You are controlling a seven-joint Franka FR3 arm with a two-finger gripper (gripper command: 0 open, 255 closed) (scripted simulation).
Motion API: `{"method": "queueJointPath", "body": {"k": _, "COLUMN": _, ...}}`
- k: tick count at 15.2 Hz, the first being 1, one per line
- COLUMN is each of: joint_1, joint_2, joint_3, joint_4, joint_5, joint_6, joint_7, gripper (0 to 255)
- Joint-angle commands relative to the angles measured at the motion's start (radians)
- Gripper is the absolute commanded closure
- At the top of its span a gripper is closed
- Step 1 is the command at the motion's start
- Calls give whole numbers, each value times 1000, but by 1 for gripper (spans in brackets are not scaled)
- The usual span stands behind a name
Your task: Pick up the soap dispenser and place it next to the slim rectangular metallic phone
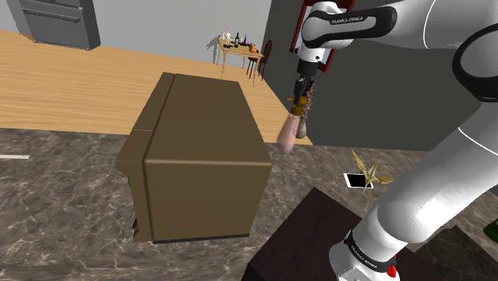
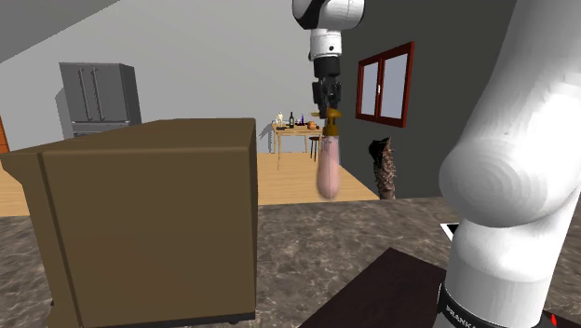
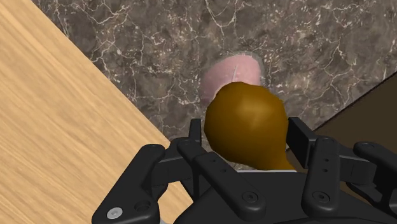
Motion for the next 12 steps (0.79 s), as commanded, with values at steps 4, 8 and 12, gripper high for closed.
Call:
{"method": "queueJointPath", "body": {"k": 4, "joint_1": -54, "joint_2": -23, "joint_3": -67, "joint_4": -26, "joint_5": -21, "joint_6": 14, "joint_7": -115, "gripper": 255}}
{"method": "queueJointPath", "body": {"k": 8, "joint_1": -96, "joint_2": -24, "joint_3": -123, "joint_4": -25, "joint_5": -33, "joint_6": 22, "joint_7": -210, "gripper": 255}}
{"method": "queueJointPath", "body": {"k": 12, "joint_1": -138, "joint_2": -7, "joint_3": -181, "joint_4": -6, "joint_5": -37, "joint_6": 29, "joint_7": -309, "gripper": 255}}
